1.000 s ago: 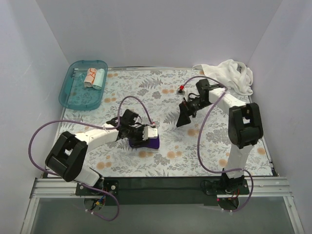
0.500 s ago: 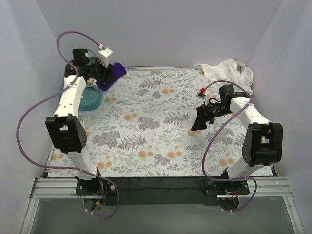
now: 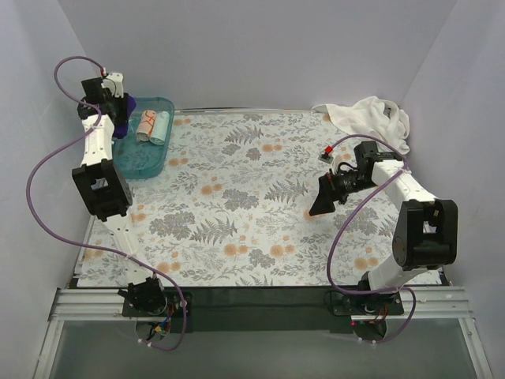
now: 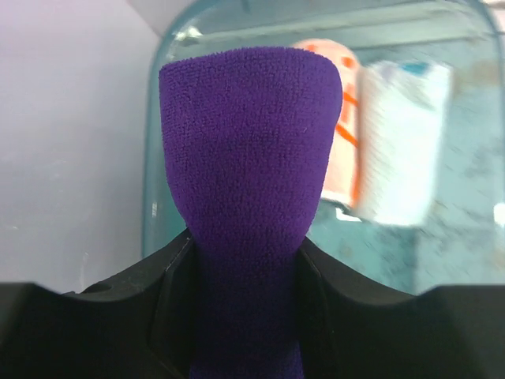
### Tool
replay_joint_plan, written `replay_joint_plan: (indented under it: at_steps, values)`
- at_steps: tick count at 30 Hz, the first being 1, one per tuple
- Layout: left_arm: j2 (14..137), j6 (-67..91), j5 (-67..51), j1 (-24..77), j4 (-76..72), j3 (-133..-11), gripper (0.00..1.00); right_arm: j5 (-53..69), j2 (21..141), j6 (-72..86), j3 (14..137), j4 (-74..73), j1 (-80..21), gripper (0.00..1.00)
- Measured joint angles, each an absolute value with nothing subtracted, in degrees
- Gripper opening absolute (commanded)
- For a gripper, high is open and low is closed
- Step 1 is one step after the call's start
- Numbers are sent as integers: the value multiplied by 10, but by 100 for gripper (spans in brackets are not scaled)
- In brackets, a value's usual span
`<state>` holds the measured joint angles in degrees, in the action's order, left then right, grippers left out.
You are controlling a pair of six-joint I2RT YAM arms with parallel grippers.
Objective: Roll the towels
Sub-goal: Place the rolled towel into the container
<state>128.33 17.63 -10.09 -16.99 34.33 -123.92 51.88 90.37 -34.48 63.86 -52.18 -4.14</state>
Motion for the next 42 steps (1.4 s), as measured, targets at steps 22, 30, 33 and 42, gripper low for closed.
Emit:
replay_joint_plan:
  at_steps: [22, 30, 33, 42]
  values:
    - [1430, 194, 57, -145, 175, -1280, 0, 544, 938, -338, 618, -517, -41, 98]
    - [1460, 168, 84, -116, 128, -1280, 0, 544, 938, -335, 613, -517, -41, 98]
    - [1478, 158, 102, -107, 114, -1280, 0, 544, 938, -334, 613, -516, -41, 98]
    - [1484, 161, 114, -109, 96, -1271, 0, 544, 938, -332, 612, -515, -41, 98]
